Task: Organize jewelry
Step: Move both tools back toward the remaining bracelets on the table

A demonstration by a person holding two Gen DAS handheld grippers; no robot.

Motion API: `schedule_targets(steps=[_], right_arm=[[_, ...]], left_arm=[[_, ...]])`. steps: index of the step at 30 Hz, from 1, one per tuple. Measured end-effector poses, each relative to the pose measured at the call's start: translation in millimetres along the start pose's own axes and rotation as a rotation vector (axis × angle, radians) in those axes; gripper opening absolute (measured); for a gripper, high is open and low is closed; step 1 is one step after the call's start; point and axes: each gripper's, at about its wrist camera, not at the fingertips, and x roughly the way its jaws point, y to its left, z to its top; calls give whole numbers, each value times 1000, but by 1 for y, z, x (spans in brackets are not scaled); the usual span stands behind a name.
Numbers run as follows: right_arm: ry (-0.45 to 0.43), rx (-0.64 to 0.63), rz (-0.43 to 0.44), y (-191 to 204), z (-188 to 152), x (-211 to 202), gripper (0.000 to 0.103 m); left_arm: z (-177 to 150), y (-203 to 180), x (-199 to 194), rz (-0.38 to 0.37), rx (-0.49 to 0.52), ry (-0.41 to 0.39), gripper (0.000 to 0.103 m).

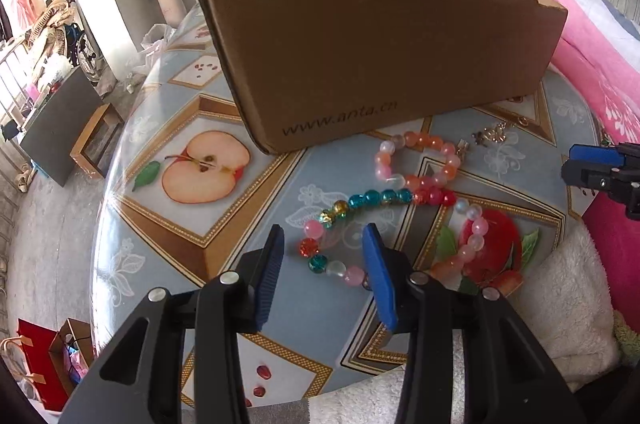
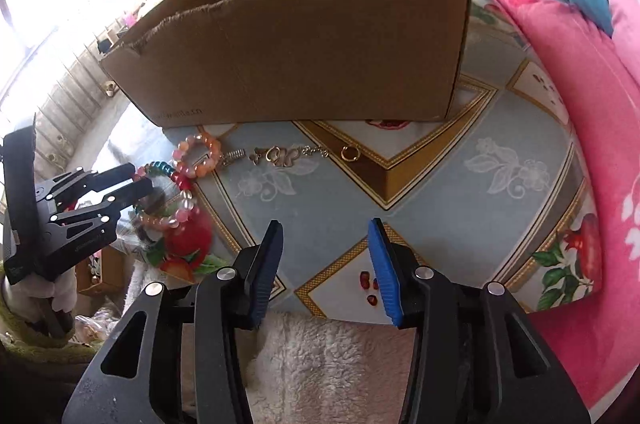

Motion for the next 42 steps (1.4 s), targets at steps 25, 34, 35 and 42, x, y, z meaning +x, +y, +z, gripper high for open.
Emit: schedule_targets(steps=[25,34,35,42], right_arm=[[-50,-92,-124,35,-14,18,88],[-64,-52,-57,19,-18,8,89],[-63,-48,-47,17,-18,7,88],[-145,-35,-5,3,-7,-22,87]], left_arm=[[-12,8,-6,17,19,-9,45],[4,9,-18,-24,-9,-89,45],[7,10,-19,-32,-10,-100,45],[36,2,-30,-76,-5,-195,45]])
